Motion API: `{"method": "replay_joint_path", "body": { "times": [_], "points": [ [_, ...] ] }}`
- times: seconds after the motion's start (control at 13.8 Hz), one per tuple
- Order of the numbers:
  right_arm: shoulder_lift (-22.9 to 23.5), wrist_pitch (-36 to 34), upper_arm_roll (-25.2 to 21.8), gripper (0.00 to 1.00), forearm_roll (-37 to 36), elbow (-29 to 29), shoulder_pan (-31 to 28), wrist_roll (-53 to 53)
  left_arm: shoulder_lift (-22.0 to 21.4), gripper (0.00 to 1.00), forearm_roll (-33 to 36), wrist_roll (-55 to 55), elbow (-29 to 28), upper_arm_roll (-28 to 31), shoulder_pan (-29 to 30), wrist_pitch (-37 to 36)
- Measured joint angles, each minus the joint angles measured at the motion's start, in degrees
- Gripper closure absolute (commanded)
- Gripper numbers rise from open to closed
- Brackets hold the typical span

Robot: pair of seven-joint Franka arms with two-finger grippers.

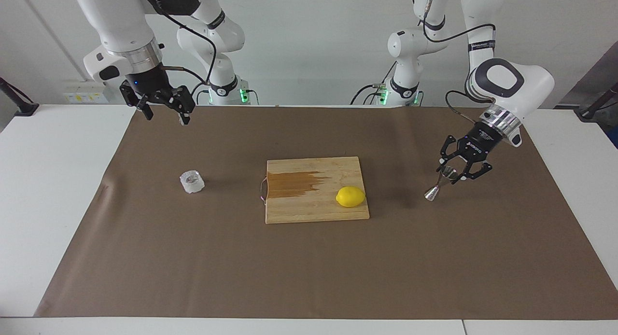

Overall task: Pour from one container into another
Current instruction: 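Lift the metal cup with the left gripper and carry it over the board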

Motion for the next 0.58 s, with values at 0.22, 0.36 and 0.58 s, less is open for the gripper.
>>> {"method": "replay_joint_path", "body": {
  "times": [0.22,0.36,0.58],
  "points": [
    [-0.01,0.00,0.55,0.00,0.00,0.77,0.24,0.00,-0.03,1.00,7.94,-13.76,6.27,-0.61,-6.52,-0.22],
    [-0.01,0.00,0.96,0.00,0.00,0.90,0.40,0.00,-0.04,1.00,7.42,-16.92,8.65,-1.33,-11.14,-0.14],
    [0.03,0.00,0.91,0.00,0.00,0.90,0.31,0.00,0.30,1.00,1.61,-20.25,8.46,-1.75,-19.09,8.89]
  ]
}}
